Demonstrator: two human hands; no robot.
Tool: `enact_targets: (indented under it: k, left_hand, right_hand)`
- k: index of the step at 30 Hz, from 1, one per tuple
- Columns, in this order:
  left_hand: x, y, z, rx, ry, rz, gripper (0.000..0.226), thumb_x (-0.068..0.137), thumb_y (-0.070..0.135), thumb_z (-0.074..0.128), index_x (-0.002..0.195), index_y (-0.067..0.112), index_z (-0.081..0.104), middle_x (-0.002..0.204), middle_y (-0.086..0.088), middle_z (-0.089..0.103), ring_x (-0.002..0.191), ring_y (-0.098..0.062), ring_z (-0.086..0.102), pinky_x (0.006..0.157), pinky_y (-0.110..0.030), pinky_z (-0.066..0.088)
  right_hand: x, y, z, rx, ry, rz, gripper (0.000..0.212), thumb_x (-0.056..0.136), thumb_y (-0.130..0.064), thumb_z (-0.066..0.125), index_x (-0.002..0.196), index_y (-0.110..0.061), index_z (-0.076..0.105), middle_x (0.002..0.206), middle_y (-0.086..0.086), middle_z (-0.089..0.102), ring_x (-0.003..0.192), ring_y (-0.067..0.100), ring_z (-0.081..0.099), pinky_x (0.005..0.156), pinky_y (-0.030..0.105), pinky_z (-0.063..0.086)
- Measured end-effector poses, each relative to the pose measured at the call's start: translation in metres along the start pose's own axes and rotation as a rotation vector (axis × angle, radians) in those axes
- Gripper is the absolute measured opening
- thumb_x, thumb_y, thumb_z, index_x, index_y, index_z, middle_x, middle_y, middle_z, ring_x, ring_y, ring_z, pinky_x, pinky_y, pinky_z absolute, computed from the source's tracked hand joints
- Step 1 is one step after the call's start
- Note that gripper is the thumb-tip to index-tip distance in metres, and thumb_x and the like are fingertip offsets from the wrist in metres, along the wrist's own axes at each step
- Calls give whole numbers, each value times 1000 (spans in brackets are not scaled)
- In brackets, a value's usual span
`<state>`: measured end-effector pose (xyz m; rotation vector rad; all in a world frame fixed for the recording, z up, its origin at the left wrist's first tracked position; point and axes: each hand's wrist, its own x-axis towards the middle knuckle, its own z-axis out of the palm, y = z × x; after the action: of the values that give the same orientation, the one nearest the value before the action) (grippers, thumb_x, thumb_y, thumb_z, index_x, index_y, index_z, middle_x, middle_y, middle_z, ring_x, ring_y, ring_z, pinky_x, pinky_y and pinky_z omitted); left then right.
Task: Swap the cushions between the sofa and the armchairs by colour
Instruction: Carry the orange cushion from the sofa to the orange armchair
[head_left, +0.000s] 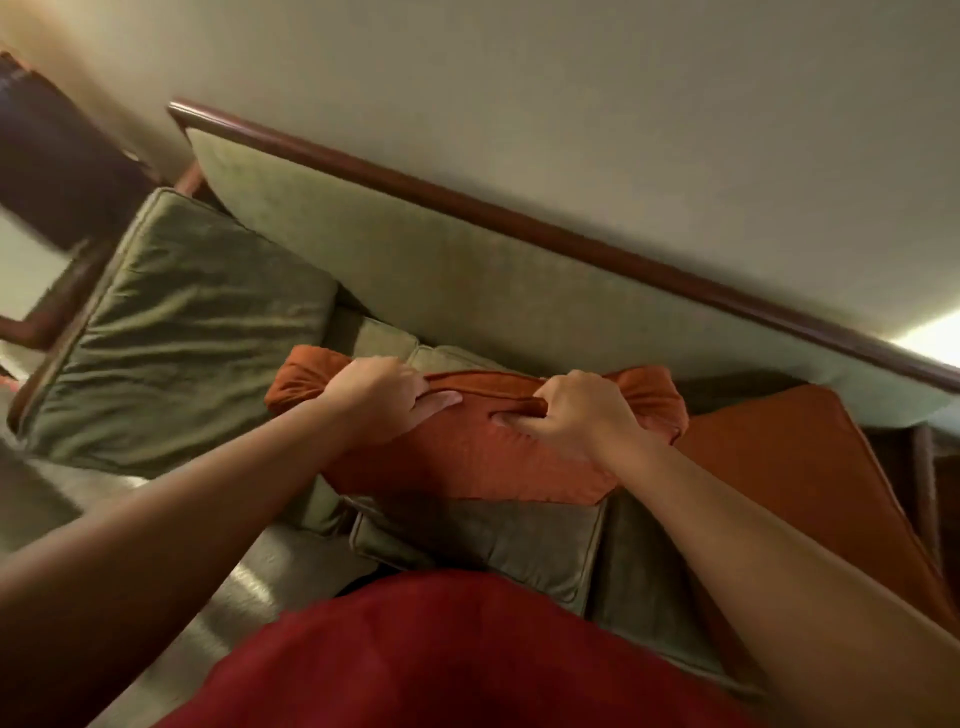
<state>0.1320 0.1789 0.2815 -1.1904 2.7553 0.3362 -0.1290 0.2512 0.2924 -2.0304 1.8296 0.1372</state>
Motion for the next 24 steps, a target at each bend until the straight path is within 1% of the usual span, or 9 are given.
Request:
enact_targets:
  k: [3, 6, 8, 10, 12, 14, 16, 20, 24]
  left_hand:
    - [-46, -4, -18, 15, 87, -147, 73, 97, 72, 26, 79, 16, 70, 85, -9, 70, 80, -33, 68, 68, -36, 49]
    - [-105, -15, -30, 25, 187, -309, 71, 95, 73, 29, 77, 18, 70, 81, -7, 71, 77, -33, 68, 62, -35, 45]
    - [-152, -23, -36, -22, 214, -431, 71, 91, 78, 31, 71, 20, 69, 77, -5, 70, 75, -32, 67, 61, -34, 39]
    - [-208, -30, -39, -56, 205, -552, 75, 80, 90, 36, 70, 23, 67, 73, 0, 68, 71, -27, 65, 61, -33, 39]
    - [-267, -35, -38, -42, 156, -652, 76, 65, 98, 46, 76, 27, 70, 74, 6, 68, 70, -19, 64, 61, -31, 40]
    - [-329, -39, -31, -29, 112, -754, 72, 60, 96, 57, 83, 29, 72, 81, 7, 71, 75, -18, 66, 62, -30, 40]
    - [-391, -40, -23, -46, 119, -859, 70, 58, 94, 60, 85, 30, 72, 82, 7, 71, 80, -20, 69, 64, -30, 44]
    - [-519, -43, -1, -272, 168, -1094, 54, 49, 93, 67, 71, 43, 64, 68, 20, 59, 77, -14, 67, 70, -33, 54]
    - [-641, -42, 22, -388, 238, -1267, 45, 49, 84, 79, 61, 47, 56, 67, 23, 56, 76, -10, 61, 66, -29, 45]
  right_hand:
    - [6, -30, -14, -30, 83, -150, 75, 77, -97, 38, 66, -28, 66, 72, -2, 70, 77, 25, 70, 63, 36, 48]
    - [18, -75, -30, -49, 116, -302, 79, 72, -102, 33, 57, -28, 57, 60, -5, 61, 70, 27, 70, 62, 37, 53]
    - [25, -117, -39, -68, 106, -408, 82, 67, -104, 32, 52, -25, 49, 55, -9, 52, 64, 27, 66, 60, 37, 50]
    - [25, -167, -41, -85, 88, -528, 80, 68, -102, 38, 50, -24, 45, 53, -11, 45, 60, 26, 62, 58, 35, 44]
    - [23, -219, -34, -127, 72, -648, 78, 71, -99, 43, 52, -23, 46, 56, -10, 45, 61, 26, 62, 57, 34, 43]
    - [16, -274, -21, -159, 44, -769, 75, 74, -97, 46, 54, -24, 46, 59, -8, 48, 60, 23, 62, 57, 33, 43]
    - [4, -332, -5, -168, 8, -876, 72, 76, -95, 48, 54, -26, 45, 63, -7, 54, 59, 20, 58, 58, 32, 44]
    - [-31, -454, 30, -212, -53, -1030, 72, 75, -95, 49, 57, -26, 46, 61, -10, 50, 59, 18, 54, 58, 32, 38]
    - [-74, -574, 70, -266, -108, -1158, 73, 75, -95, 51, 59, -24, 48, 60, -11, 45, 56, 15, 49, 58, 33, 40]
